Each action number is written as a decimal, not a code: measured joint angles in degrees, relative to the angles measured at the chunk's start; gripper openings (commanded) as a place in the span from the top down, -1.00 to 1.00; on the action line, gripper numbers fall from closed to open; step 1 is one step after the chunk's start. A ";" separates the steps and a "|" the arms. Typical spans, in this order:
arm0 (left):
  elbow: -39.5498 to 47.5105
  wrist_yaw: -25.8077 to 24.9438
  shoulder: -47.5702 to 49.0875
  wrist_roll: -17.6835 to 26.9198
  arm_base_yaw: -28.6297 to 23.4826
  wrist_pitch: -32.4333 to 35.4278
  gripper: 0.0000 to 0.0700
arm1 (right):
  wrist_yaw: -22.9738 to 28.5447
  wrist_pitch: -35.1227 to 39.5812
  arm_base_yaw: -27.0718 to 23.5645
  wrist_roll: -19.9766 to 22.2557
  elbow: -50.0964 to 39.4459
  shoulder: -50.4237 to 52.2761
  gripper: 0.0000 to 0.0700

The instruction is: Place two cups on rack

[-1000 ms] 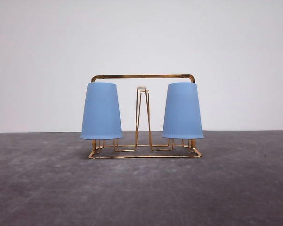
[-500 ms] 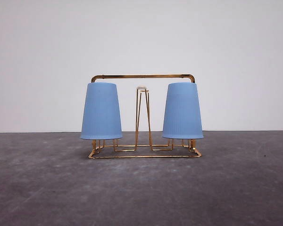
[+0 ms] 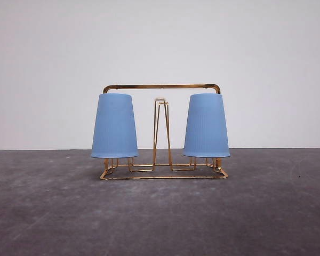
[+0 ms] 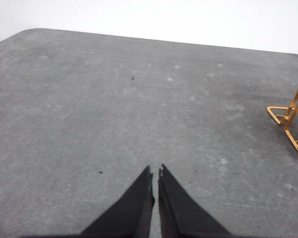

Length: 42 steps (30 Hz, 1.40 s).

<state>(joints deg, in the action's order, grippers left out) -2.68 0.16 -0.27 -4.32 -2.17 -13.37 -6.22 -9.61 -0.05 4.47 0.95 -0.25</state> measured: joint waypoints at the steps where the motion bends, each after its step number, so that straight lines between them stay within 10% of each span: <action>1: -0.02 0.00 0.00 -0.02 0.00 0.00 1.00 | 0.00 0.00 0.00 0.00 0.00 0.00 0.97; 42: -0.02 0.00 0.00 0.00 0.00 0.00 1.00 | 0.00 0.00 0.00 0.00 0.00 0.00 0.97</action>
<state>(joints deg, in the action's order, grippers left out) -2.70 0.16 -0.27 -4.32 -2.17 -13.37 -6.22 -9.61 -0.05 4.47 0.95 -0.25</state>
